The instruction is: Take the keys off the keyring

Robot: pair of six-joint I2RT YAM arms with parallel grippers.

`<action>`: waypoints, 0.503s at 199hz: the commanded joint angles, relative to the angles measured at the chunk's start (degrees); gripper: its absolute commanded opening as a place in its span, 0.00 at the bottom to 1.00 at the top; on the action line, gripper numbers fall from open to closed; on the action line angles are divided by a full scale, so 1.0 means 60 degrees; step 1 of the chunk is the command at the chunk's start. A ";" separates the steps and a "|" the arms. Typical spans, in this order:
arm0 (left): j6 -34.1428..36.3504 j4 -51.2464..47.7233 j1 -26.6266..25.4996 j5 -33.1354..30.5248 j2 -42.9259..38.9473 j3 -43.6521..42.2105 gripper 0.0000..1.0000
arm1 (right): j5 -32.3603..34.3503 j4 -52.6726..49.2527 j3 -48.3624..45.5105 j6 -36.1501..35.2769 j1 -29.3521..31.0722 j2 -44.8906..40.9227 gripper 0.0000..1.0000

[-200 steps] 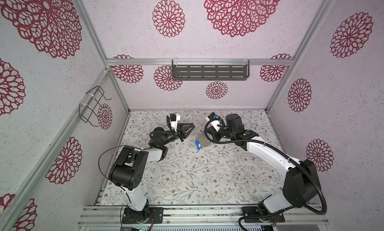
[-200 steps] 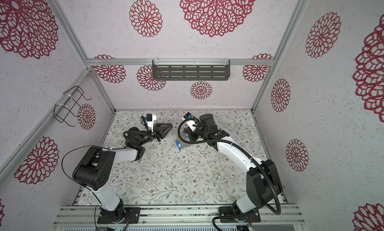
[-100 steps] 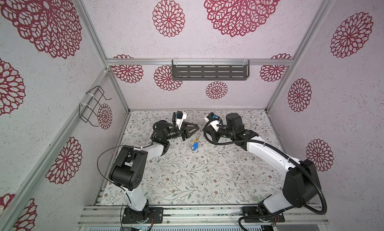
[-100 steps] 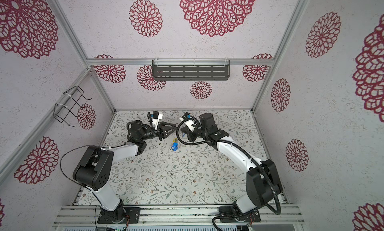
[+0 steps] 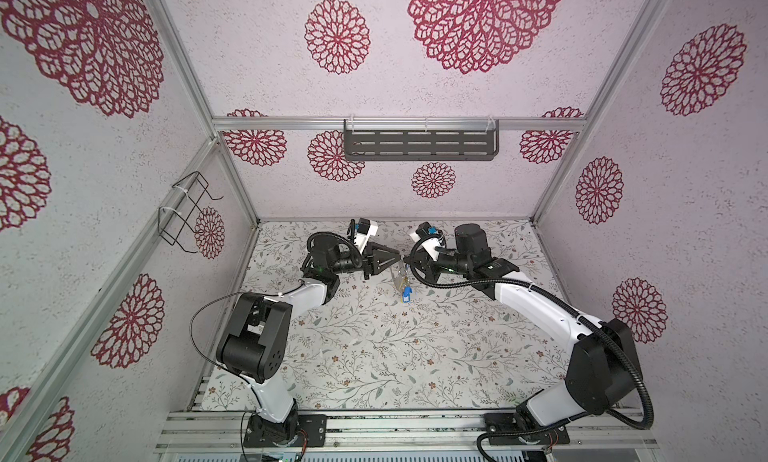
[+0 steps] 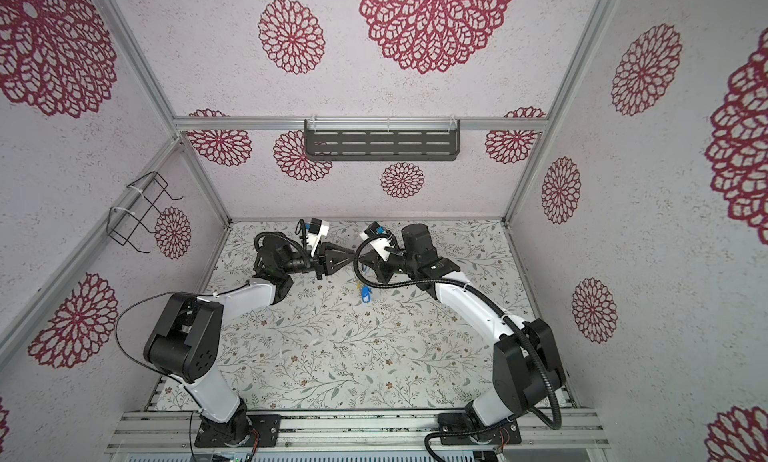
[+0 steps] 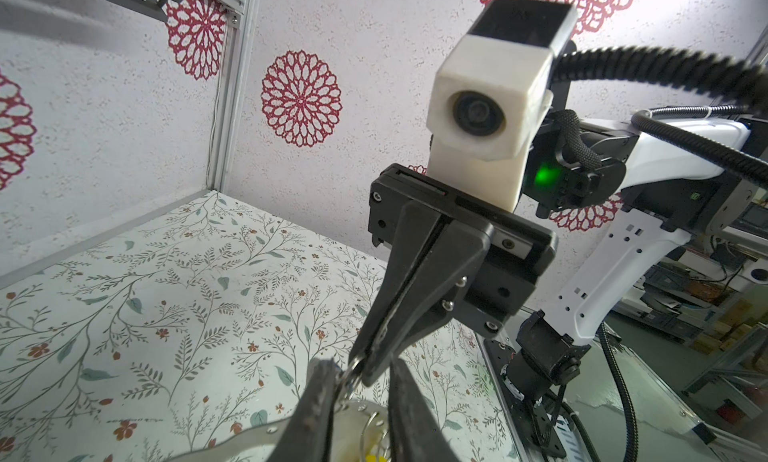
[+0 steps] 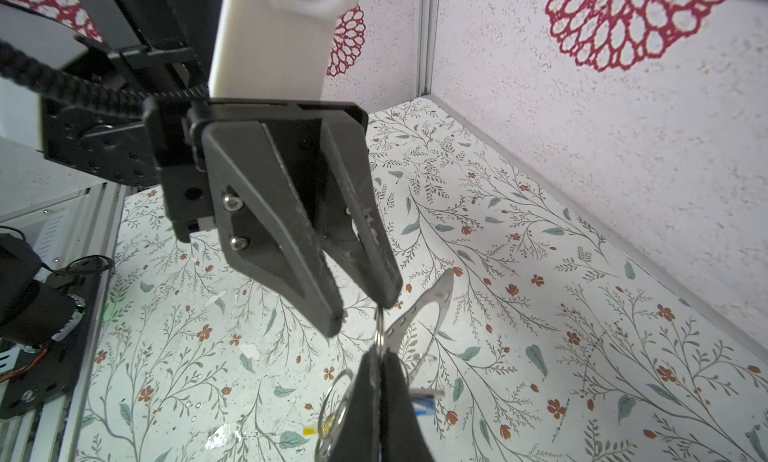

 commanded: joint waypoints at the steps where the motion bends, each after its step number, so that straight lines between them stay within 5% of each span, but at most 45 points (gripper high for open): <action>1: 0.0110 -0.0138 0.0033 0.0208 -0.0117 0.0225 0.26 | -0.0551 0.0664 0.0448 0.0270 -0.0060 -0.0346 0.00; 100: 0.0219 0.0083 0.0142 -0.0191 -0.0061 0.0232 0.37 | -0.0875 0.0649 0.0373 0.0439 -0.0081 -0.0313 0.00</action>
